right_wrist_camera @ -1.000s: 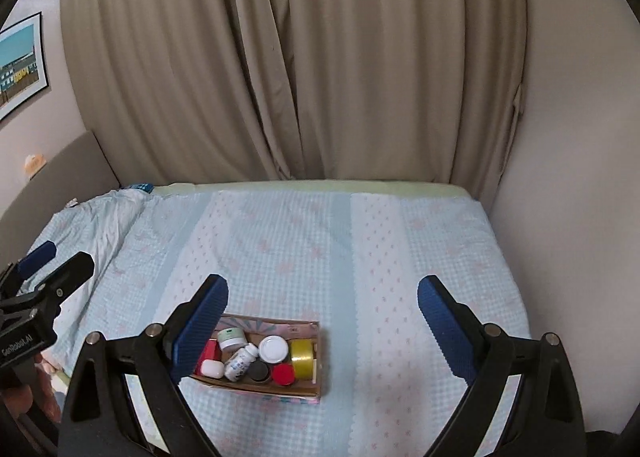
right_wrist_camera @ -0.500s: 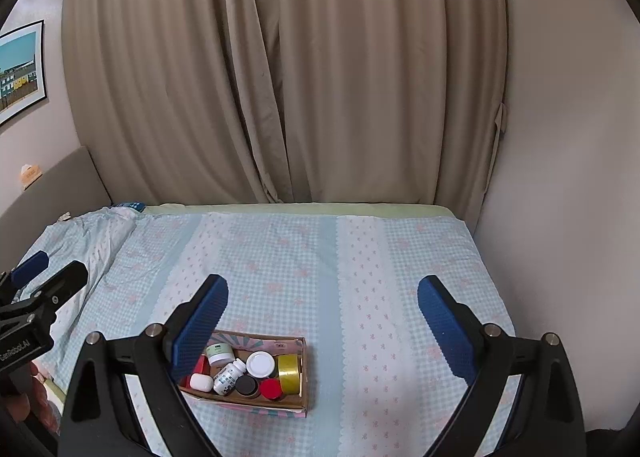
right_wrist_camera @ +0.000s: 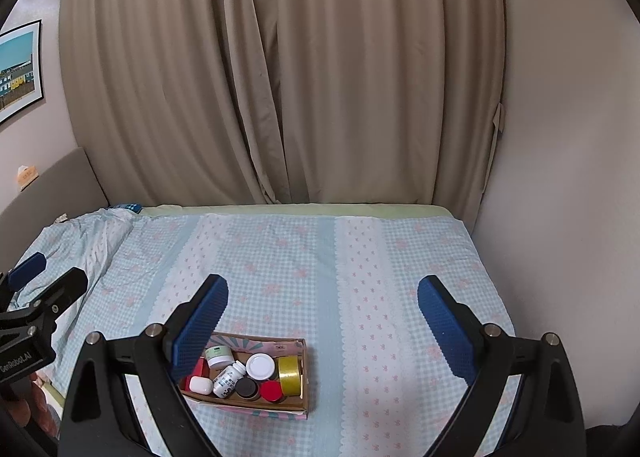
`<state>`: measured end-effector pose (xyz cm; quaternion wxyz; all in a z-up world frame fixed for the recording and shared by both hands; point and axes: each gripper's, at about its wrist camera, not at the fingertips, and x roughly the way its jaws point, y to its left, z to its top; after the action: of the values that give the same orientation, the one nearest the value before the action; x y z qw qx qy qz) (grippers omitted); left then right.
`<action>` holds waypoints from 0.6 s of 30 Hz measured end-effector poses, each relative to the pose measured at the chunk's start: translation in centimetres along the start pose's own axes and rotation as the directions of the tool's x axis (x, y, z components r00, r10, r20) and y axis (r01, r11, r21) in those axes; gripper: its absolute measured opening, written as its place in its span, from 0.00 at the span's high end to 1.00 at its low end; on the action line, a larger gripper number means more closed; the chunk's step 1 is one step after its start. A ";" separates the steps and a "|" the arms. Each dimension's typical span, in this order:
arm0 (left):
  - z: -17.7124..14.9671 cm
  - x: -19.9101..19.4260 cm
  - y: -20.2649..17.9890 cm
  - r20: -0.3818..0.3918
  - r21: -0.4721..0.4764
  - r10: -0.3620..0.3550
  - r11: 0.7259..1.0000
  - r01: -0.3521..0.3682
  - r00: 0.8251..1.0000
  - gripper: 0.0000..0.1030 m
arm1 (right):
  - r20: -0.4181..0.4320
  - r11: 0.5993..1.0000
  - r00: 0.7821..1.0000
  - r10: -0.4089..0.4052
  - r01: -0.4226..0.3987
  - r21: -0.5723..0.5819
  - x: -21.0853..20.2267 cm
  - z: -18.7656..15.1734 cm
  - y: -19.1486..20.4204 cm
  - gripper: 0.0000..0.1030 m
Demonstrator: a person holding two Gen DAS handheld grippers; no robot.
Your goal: Organize rigid objects
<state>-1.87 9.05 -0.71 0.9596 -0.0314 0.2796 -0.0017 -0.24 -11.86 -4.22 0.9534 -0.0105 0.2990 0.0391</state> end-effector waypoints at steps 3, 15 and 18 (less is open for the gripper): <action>-0.1 0.0 0.1 0.000 0.004 0.000 1.000 0.000 1.000 0.00 | 0.001 1.000 1.000 -0.001 0.001 -0.002 -0.1 -0.1 -0.1 0.08; 0.1 -0.4 -0.1 0.031 0.035 -0.024 0.999 0.023 0.999 0.00 | 0.011 1.000 1.000 -0.020 0.020 0.001 0.5 -0.5 -0.2 0.08; 0.1 -0.6 -0.1 0.042 0.042 -0.034 0.999 0.032 0.999 0.00 | 0.014 1.000 1.000 -0.026 0.026 0.001 0.5 -0.6 -0.2 0.08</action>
<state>-2.31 8.94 -0.25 0.9657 -0.0163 0.2582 -0.0226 -0.15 -12.05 -4.98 0.9559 -0.0138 0.2923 0.0268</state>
